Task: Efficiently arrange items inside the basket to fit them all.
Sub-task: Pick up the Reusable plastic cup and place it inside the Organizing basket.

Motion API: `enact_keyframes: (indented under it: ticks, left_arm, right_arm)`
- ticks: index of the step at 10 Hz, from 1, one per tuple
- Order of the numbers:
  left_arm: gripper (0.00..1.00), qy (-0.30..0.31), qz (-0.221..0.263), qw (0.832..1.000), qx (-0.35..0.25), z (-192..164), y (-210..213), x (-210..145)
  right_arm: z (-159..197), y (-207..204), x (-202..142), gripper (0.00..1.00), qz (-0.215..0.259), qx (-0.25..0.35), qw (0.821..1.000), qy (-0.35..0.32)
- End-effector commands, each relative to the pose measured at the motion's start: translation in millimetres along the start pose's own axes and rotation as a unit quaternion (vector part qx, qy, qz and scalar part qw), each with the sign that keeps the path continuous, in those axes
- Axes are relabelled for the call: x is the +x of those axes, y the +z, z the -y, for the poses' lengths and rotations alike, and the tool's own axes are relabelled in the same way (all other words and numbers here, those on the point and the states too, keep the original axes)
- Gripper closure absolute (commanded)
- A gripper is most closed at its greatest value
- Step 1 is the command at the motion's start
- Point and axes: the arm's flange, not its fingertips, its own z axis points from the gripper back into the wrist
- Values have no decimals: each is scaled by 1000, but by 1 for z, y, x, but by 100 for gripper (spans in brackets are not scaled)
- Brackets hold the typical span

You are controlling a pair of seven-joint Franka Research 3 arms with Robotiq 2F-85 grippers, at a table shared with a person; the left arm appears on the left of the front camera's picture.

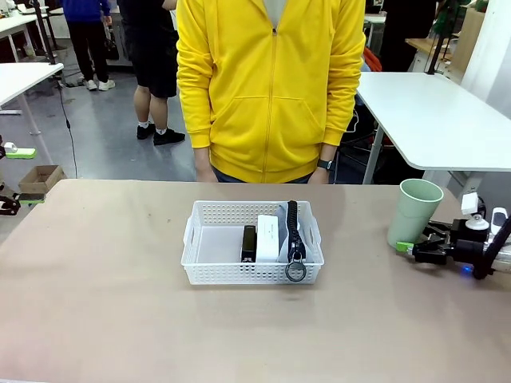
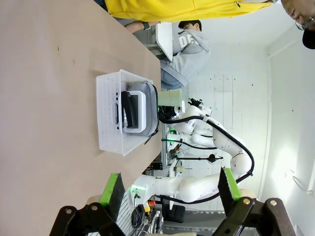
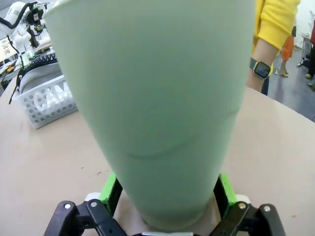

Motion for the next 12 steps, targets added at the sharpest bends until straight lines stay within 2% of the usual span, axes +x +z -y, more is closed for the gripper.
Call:
enact_keyframes:
  ticks: [1, 5, 8, 12]
  left_arm:
    - [0, 3, -2, 1000, 2, 2, 0, -3]
    - [0, 3, -2, 1000, 2, 2, 0, -3]
    - [0, 3, -2, 1000, 2, 2, 0, -3]
    - [0, 3, -2, 1000, 2, 2, 0, -3]
  right_arm:
    - [4, -7, 6, 0, 23, 0, 1000, 14]
    - [-7, 4, 41, 0, 65, 28, 997, 12]
    - [-13, 7, 68, 0, 73, 38, 996, 22]
    - [-17, 9, 70, 0, 56, 51, 996, 36]
